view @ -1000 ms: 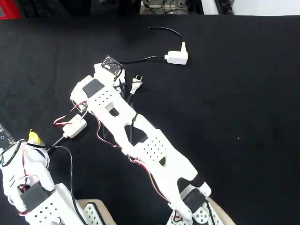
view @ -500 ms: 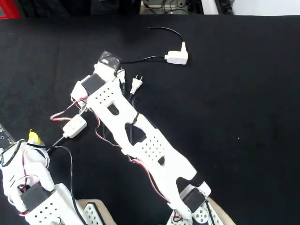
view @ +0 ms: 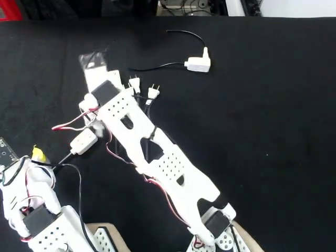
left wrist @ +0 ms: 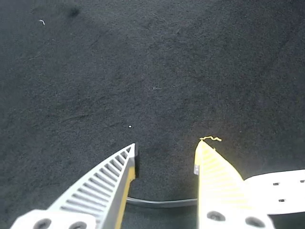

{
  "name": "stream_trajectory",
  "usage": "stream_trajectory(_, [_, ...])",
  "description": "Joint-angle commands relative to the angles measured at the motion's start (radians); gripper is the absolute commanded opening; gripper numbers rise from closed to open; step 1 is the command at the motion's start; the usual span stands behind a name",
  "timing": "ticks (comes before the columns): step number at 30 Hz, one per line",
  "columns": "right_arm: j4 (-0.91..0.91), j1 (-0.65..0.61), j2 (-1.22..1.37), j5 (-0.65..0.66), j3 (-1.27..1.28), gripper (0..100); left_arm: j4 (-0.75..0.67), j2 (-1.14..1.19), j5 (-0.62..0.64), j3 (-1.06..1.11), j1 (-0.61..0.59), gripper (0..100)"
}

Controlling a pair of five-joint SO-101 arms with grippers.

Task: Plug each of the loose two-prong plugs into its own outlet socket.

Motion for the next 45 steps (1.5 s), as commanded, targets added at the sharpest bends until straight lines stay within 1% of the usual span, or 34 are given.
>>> stream_trajectory(1, [0.037, -0.006, -0.030, 0.140, 0.117, 1.1, -0.021, -0.008, -0.012, -0.004, -0.004, 21])
stream_trajectory(5, [0.037, -0.003, -0.104, 0.249, 0.332, 1.1, -0.021, -0.008, -0.014, -0.004, -0.004, 21])
stream_trajectory(8, [0.032, -0.009, -0.176, 0.282, 0.460, 1.2, -0.021, -0.008, -0.014, -0.004, -0.004, 21])
stream_trajectory(10, [0.023, -0.026, -0.197, 0.285, 0.492, 1.2, -0.021, -0.008, -0.014, -0.004, -0.004, 21])
stream_trajectory(17, [-0.049, -0.121, -0.124, 0.285, 0.435, 1.2, -0.021, -0.008, -0.014, -0.004, -0.004, 21])
stream_trajectory(20, [-0.077, -0.132, -0.070, 0.279, 0.364, 1.2, -0.021, -0.008, -0.014, -0.004, -0.004, 21])
stream_trajectory(25, [-0.025, -0.126, 0.002, 0.273, 0.219, 1.6, -0.021, -0.008, -0.014, -0.004, -0.004, 21])
stream_trajectory(27, [-0.012, -0.118, 0.030, 0.190, 0.171, 3.7, -0.021, -0.008, -0.014, -0.004, -0.004, 21])
stream_trajectory(29, [-0.014, -0.114, 0.062, 0.100, 0.137, 10.1, -0.021, -0.008, -0.014, -0.004, -0.004, 21])
stream_trajectory(31, [-0.012, -0.114, 0.091, 0.052, 0.107, 15.8, -0.021, -0.008, -0.014, -0.004, -0.004, 21])
stream_trajectory(32, [-0.011, -0.115, 0.102, 0.035, 0.093, 16.4, -0.021, -0.008, -0.014, -0.004, -0.004, 21])
stream_trajectory(37, [0.015, -0.120, 0.133, -0.046, 0.031, 11.9, -0.021, -0.008, -0.015, -0.004, -0.004, 21])
stream_trajectory(40, [0.011, -0.130, 0.137, -0.101, 0.031, 12.7, -0.021, -0.008, -0.015, -0.004, -0.004, 21])
stream_trajectory(45, [0.017, -0.141, 0.148, -0.135, 0.035, 12.6, -0.021, -0.008, -0.015, -0.004, -0.004, 21])
